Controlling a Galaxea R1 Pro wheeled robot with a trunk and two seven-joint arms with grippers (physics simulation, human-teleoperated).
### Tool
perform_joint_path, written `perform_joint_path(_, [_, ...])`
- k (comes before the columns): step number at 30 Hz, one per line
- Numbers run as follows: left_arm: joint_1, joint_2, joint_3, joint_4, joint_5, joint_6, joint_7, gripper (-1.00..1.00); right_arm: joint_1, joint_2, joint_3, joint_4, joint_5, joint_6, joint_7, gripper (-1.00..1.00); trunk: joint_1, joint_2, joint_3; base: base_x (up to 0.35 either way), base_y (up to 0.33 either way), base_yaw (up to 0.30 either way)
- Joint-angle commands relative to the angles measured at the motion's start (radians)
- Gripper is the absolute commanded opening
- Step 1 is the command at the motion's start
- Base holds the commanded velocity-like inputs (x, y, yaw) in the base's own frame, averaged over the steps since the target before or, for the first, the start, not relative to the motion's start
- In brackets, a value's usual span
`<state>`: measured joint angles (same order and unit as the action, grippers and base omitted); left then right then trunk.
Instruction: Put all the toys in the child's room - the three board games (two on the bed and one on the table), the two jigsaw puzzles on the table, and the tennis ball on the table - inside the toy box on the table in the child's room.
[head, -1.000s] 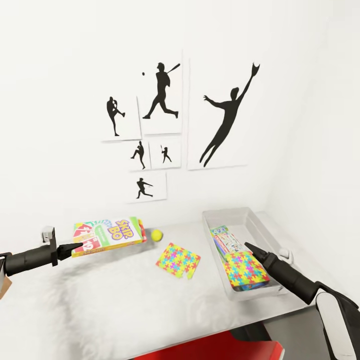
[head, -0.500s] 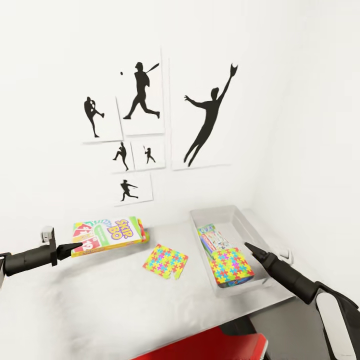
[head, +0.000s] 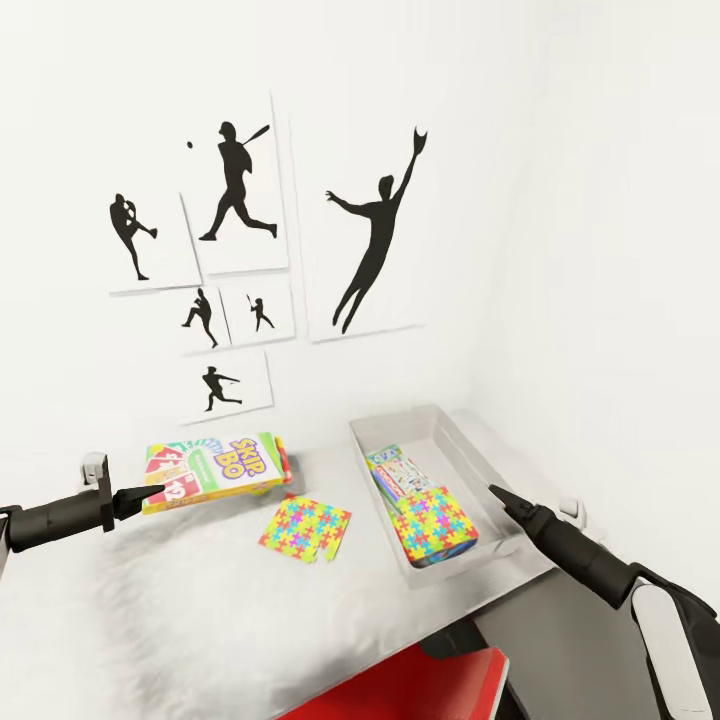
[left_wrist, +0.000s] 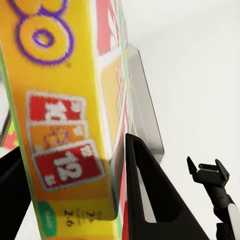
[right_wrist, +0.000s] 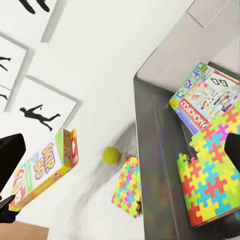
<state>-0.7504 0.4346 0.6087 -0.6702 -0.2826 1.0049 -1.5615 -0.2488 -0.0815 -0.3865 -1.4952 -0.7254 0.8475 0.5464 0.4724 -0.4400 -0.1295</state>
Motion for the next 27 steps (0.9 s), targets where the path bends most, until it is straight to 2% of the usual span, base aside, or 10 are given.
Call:
perform_joint_path(1, [-0.001, 0.000, 0.003, 0.000, -0.010, 0.011, -0.009, -1.00, -0.001, 0.001, -0.002, 0.000, 0.000, 0.006, 0.003, 1.00, 0.001, -0.002, -0.002, 0.069, 0.124, -0.034])
perform_joint_path(27, [-0.001, 0.000, 0.003, -0.001, -0.010, 0.011, -0.009, -1.00, -0.001, 0.002, -0.002, 0.004, -0.002, 0.005, 0.011, 1.00, 0.001, -0.002, -0.002, 0.009, 0.012, -0.002])
